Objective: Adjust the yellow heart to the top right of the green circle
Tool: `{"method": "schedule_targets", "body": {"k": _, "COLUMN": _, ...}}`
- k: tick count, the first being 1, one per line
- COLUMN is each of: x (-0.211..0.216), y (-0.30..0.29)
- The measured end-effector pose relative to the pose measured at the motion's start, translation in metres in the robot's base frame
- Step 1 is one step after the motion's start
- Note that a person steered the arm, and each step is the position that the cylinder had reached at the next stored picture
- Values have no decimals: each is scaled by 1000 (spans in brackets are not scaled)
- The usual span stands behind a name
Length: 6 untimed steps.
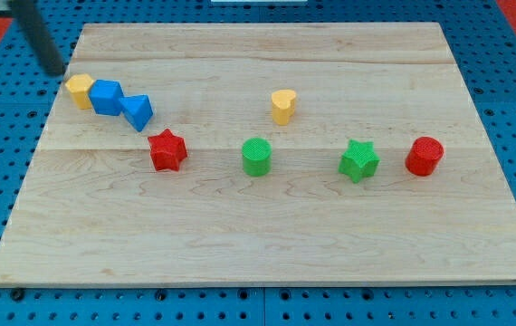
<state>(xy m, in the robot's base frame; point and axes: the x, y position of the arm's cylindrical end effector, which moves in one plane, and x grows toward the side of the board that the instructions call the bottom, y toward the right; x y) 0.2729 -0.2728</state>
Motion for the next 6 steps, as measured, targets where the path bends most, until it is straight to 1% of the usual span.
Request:
{"method": "schedule_targets", "body": {"k": 1, "x": -33, "y": 107}}
{"method": "schedule_targets", "body": {"k": 2, "x": -23, "y": 237}}
{"method": "schedule_targets", "body": {"k": 3, "x": 42, "y": 291}}
{"method": "schedule_targets", "body": {"k": 4, "x": 71, "y": 349}}
{"method": "schedule_targets", "body": {"k": 5, "x": 110, "y": 356}}
{"method": "schedule_targets", "body": {"k": 6, "x": 130, "y": 254}}
